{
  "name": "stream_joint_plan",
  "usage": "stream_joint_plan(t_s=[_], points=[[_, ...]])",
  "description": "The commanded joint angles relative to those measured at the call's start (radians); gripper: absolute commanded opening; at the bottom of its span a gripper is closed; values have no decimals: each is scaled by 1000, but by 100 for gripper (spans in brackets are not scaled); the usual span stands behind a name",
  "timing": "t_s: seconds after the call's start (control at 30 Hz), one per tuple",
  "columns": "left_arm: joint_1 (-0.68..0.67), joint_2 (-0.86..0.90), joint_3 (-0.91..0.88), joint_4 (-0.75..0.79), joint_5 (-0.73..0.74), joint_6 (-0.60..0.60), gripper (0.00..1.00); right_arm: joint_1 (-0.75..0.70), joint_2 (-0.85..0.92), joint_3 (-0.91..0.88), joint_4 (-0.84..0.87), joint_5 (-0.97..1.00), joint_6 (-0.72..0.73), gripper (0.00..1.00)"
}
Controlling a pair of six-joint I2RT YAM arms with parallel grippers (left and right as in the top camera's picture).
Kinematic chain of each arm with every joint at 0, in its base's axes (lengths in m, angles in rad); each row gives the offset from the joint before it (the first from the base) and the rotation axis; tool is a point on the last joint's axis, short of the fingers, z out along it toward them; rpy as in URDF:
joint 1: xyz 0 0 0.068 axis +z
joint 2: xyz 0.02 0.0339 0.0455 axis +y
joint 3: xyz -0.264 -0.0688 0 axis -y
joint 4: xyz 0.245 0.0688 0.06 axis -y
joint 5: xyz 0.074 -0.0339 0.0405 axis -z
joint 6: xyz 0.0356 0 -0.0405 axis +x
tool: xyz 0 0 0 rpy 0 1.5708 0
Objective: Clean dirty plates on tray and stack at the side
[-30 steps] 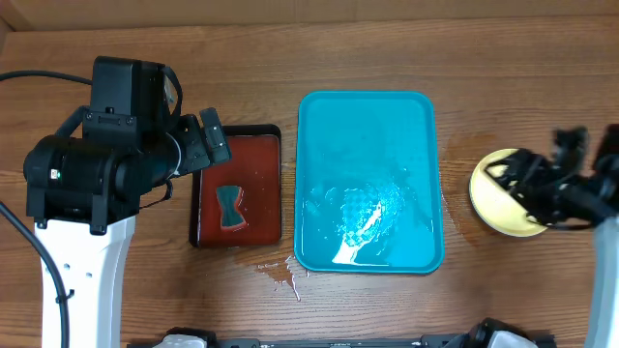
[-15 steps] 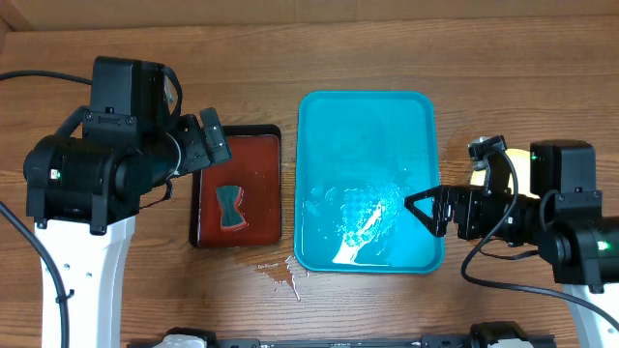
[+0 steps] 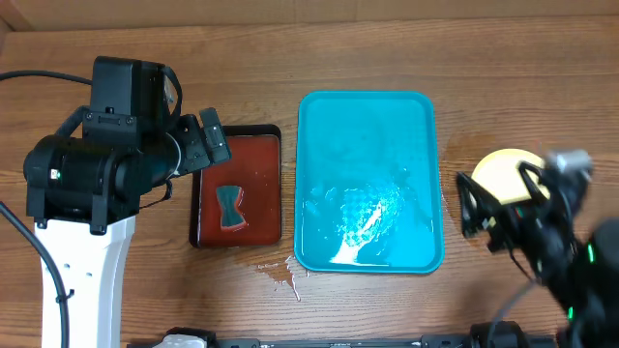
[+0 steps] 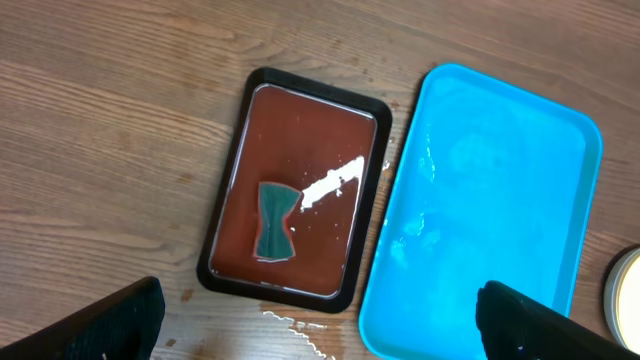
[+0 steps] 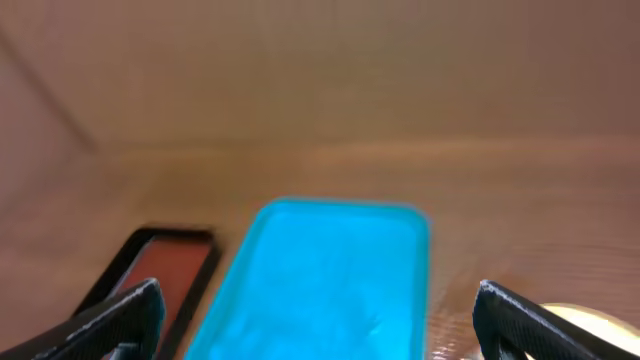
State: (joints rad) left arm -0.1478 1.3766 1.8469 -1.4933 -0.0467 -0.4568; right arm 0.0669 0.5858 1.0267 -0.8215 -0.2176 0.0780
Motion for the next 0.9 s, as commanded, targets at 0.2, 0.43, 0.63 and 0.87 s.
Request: stream_joint_plan(t_s=[0.2,0.43,0.63,0.87], points=[[3,4,14,2,-15,8,100,4,-381,-399,81,187,1,100],[3,4,14,2,-15,8,100,4,-565,-705,248,160,1,100],[3,4,14,2,-15,8,100,5,-583,-859,464,151,1,100],[3,4,14,2,-16,8,100,7,-583,-1022,776,150,0,100]])
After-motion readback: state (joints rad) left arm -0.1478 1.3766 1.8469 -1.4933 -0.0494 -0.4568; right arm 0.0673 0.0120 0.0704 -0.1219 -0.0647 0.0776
